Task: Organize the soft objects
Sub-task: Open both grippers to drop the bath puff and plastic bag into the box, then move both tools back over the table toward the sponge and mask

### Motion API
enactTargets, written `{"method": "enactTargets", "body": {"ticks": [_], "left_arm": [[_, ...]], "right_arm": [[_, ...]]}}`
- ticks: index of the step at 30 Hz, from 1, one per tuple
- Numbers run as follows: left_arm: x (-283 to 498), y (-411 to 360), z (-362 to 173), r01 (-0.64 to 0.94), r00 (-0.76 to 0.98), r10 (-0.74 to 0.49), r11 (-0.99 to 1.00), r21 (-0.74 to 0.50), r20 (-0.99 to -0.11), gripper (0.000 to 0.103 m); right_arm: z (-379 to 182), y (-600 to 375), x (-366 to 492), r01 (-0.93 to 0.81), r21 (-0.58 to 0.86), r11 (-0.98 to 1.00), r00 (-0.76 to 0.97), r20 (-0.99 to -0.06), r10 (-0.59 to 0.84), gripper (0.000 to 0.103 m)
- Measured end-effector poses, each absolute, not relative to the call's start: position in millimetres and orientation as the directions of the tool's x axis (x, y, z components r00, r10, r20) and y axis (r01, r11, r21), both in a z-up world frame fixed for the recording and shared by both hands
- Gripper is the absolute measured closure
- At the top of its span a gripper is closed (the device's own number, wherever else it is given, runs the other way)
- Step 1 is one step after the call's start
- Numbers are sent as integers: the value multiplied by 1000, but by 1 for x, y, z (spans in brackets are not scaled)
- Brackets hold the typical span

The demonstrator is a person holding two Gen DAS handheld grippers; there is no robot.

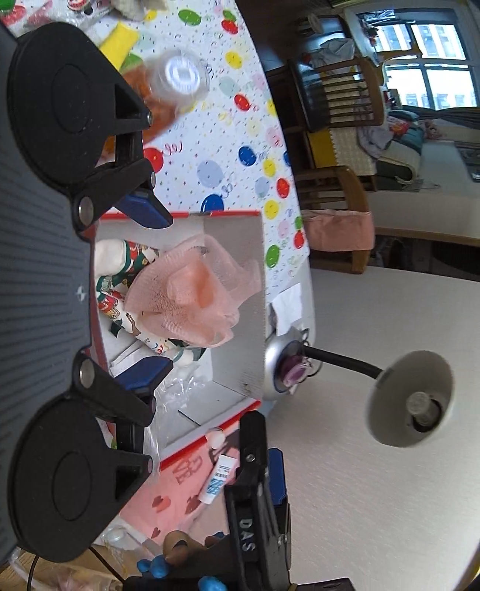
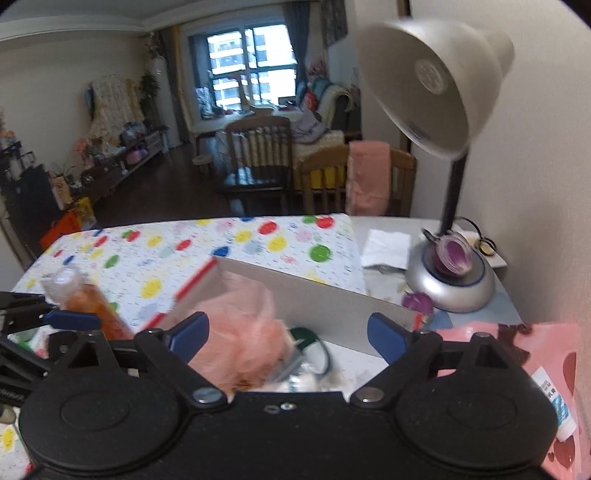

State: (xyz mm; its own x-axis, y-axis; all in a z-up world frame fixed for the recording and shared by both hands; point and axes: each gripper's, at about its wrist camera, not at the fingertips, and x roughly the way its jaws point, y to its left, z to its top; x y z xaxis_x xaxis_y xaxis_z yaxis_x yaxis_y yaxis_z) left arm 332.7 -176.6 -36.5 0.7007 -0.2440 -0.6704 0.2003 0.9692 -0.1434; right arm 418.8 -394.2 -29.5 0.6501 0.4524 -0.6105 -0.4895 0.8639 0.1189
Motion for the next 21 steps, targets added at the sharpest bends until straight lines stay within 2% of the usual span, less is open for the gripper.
{"method": "enactTargets", "body": {"ticks": [7,10,17,21], "left_arm": [[301,-149,-17,190,745,-246,969,-155,-620,26],[287,-135,-10,183,764,-238,971,-152,-600,19],[250,-96,1,149,799,-204,979,-141,-566,19],[229,-70,2,125,812,-178,983,-132,-556,9]], "right_arm": [[-5,-369,381,-550,134,824,644,-560,521,7],[1,-356,364,-567,142,811,640,-544,543,6],[9,-319,331,-602,171,780,620,-516,591,0],[8,-290,311,-630,158,760,607,-510,609,0]]}}
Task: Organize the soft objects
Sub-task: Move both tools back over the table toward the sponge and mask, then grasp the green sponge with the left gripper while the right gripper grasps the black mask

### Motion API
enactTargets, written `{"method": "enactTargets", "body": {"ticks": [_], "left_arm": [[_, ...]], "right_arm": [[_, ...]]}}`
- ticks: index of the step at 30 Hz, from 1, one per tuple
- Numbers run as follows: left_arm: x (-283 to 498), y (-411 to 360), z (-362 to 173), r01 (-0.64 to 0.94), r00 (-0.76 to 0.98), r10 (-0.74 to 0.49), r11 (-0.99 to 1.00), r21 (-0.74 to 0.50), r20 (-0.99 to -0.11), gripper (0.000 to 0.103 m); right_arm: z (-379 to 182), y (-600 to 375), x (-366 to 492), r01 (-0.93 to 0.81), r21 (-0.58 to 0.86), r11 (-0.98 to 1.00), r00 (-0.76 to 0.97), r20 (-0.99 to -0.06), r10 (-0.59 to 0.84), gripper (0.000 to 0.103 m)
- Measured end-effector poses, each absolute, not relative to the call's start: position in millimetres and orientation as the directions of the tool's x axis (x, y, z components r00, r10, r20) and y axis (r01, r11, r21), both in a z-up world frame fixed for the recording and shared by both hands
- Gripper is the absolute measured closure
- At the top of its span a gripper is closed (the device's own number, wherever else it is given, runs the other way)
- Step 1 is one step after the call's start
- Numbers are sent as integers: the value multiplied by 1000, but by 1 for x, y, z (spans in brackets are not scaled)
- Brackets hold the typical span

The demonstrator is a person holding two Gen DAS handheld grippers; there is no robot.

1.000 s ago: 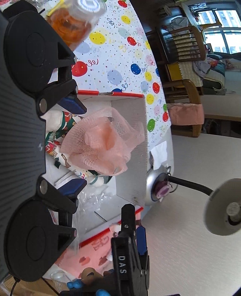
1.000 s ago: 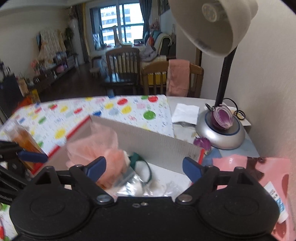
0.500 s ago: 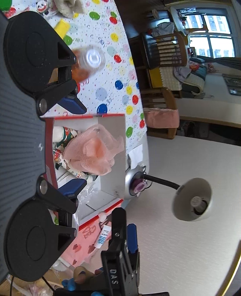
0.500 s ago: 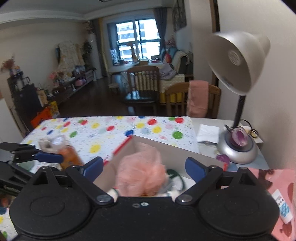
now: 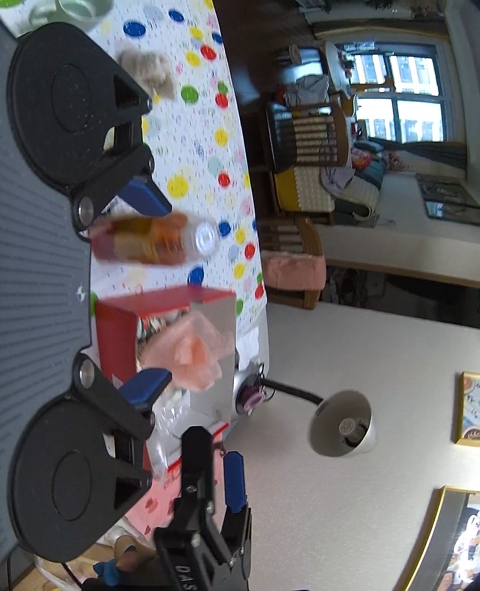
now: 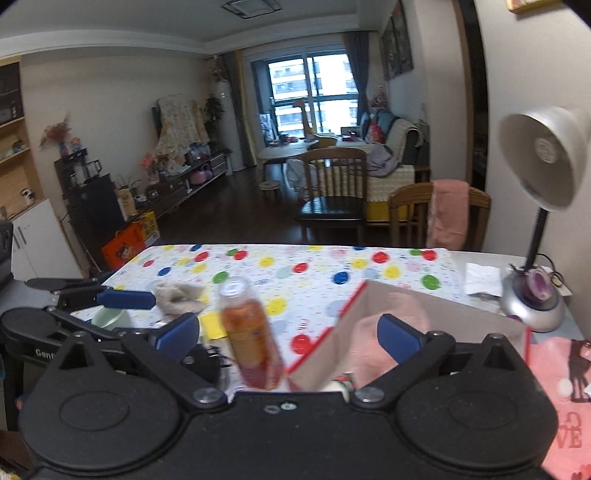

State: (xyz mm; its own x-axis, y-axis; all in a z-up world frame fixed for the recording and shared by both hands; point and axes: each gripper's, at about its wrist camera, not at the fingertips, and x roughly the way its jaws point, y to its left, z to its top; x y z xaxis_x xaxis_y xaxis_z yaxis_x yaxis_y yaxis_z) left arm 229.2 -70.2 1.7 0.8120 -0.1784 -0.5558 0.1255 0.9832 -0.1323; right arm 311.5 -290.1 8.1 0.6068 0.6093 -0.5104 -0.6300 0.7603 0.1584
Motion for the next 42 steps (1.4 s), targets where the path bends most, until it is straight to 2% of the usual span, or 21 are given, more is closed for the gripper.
{"method": "enactTargets", "body": {"ticks": [7,24,35,42], "left_arm": [[192,-23,-2,92,839,-141,989,-119,-525,2],[126,97,-58,-81,849,9,990,-114,-528,2],[123,136,-115,-175,795,50,973,-150,-605,2],[130,141,-142,-222,761,90,967,-127,-643,2]], "right_arm": [[-3,-236,283,-656,155,738,578,-526,624,0],[-59,-140,246,-596,147,789,557,-632,539,0],[-111,-89,252,-573,138,808,493,-730,474,3],[-138,-58,266,-560,107,822,457,-788,413,7]]}}
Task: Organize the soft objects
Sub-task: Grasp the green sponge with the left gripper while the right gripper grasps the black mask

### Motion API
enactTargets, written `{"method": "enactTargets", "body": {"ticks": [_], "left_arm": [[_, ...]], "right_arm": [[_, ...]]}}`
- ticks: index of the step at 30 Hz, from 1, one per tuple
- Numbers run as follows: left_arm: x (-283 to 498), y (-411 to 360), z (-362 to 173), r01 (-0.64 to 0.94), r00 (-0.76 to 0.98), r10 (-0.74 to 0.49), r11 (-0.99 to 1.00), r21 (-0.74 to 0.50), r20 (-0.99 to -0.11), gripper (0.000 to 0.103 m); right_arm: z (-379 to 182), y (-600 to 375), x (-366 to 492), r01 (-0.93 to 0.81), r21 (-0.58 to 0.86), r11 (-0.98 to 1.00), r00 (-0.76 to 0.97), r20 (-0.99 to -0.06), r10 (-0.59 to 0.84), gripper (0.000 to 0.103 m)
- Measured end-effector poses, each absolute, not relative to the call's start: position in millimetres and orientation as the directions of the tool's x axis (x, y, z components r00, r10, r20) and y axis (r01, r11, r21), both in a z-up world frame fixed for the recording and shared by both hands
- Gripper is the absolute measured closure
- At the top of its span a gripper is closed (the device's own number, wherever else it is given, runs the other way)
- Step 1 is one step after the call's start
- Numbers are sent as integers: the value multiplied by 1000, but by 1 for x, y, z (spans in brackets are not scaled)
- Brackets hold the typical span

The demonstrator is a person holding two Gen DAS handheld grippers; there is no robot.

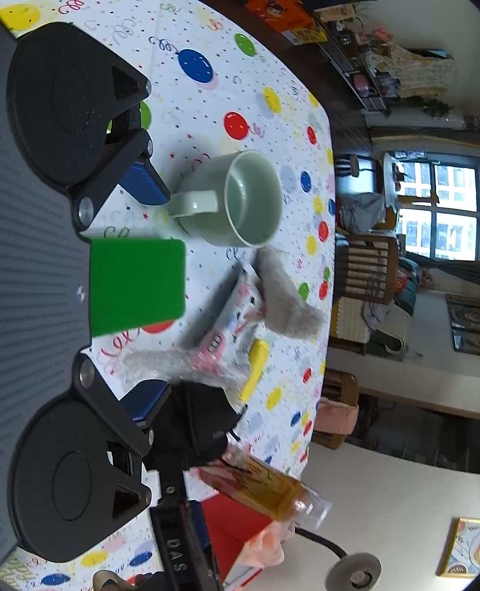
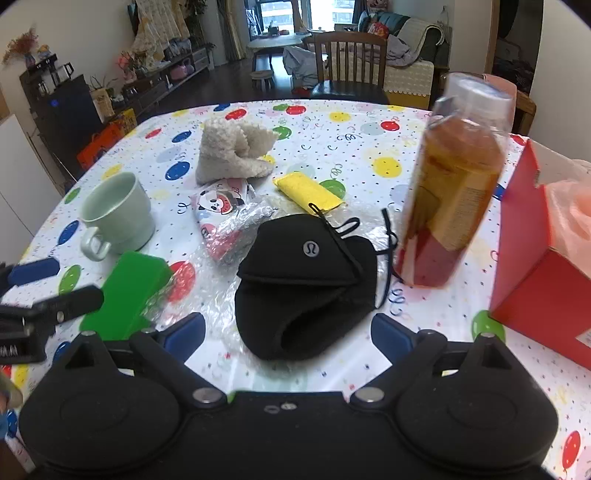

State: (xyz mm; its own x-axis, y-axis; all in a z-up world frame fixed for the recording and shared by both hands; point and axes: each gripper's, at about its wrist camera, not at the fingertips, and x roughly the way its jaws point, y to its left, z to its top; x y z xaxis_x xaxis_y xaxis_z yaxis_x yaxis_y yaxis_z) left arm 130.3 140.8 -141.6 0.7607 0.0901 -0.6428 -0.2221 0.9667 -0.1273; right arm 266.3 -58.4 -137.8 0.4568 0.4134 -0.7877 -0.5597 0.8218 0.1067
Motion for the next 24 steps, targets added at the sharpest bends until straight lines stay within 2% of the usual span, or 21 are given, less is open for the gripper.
{"method": "enactTargets", "body": {"ticks": [14,19,24], "left_arm": [[152,134,-172,-230,717,139,972,-44,-683,2],[159,132,-180,-238,698,143,970,-40,-701,2],[164,137,-188,-256,675,136,965,-57,-725,3]], "right_arm": [[-169,-5,300,-580,-19,815,486,-810,327,7],[-177,-3,311,-539,0,842,482,-820,308,7],[-181,-2,313,-546,-5,838,477,-824,306,12]]}}
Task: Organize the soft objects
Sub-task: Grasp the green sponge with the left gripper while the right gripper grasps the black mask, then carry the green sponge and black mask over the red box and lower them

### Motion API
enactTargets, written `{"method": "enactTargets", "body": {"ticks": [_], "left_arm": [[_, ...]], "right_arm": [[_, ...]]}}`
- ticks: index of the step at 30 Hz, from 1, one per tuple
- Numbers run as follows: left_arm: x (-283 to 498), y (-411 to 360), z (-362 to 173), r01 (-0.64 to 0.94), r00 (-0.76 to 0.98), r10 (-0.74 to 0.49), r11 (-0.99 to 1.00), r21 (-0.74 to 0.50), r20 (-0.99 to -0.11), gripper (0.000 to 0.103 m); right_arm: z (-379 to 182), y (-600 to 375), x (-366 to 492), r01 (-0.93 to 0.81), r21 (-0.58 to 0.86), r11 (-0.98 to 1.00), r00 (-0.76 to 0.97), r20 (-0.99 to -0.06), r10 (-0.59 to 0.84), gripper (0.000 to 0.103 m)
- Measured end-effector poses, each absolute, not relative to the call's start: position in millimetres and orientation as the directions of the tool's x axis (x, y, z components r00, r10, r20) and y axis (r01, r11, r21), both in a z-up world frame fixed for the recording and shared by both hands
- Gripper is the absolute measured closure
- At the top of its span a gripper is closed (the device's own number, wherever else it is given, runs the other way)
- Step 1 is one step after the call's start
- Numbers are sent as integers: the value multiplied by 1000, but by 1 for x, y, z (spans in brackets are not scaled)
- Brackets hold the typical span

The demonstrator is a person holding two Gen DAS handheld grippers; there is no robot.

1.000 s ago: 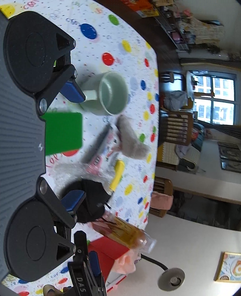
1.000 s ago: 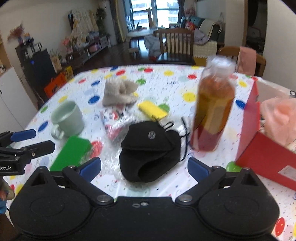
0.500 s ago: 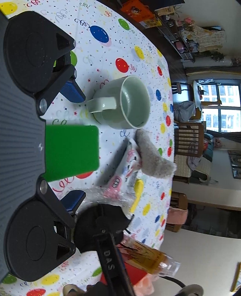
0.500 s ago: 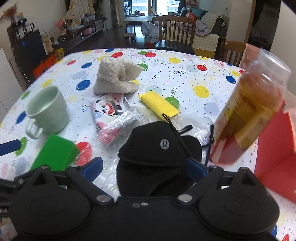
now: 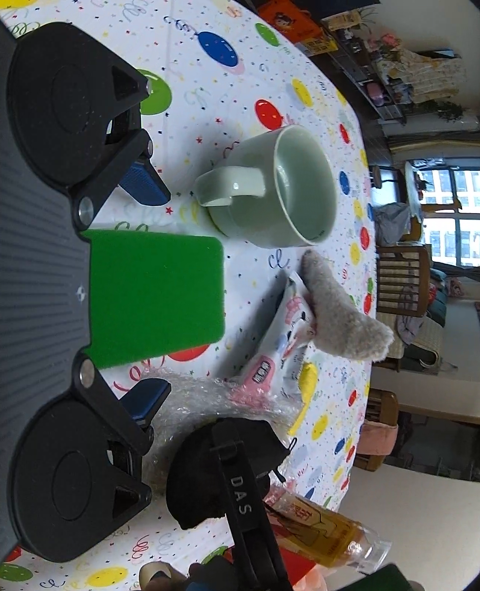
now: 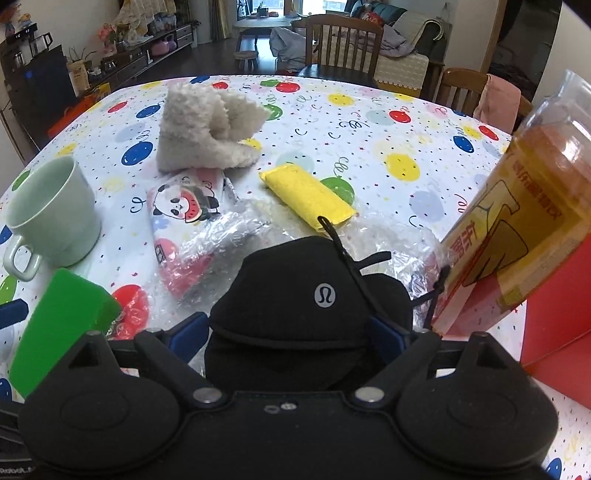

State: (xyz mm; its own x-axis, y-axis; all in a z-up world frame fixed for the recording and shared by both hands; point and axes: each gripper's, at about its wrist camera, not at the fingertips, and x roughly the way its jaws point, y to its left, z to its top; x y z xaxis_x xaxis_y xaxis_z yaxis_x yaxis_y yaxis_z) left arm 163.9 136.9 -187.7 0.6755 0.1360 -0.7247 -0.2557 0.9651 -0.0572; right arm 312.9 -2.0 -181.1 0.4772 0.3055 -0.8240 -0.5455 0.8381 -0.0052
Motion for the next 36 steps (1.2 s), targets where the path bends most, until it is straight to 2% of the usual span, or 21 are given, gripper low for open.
{"method": "enactTargets", "body": {"ticks": [3,5,8,10,11,16,21,25,36], "left_arm": [[164,141,-189,-280,669,135,957,-79,-731,3],[164,144,-189,-287,668,129,953,-94,-733,8],[163,147,-188,-294,665,110,948,-124,-739,18],[161,150,-186,-302,665,101,943,-143,-740,31],[161,151,-186,-304,666,94,940,-153,-740,33],[158,152,-183,-318,662,93,933,-166,-744,34],[154,152,-180,-316,661,94,935,-162,-745,35],[149,151,-173,-308,665,90,938,-163,-741,35],[133,138,-136,-264,691,56,948,-179,-721,35]], "right_arm": [[-181,-1,313,-557,-1,830,467,-827,312,18],[-180,-1,313,-567,7,824,462,-825,325,23],[-178,-2,312,-579,15,815,460,-820,342,32],[-176,-3,310,-586,20,810,459,-816,352,40],[-175,-3,309,-588,23,808,459,-813,358,43],[-165,-9,303,-599,49,799,462,-794,395,63],[-154,-17,296,-613,59,788,473,-772,426,79],[-143,-27,292,-619,80,782,469,-761,449,84],[-94,-69,260,-639,127,759,479,-706,522,86]]}}
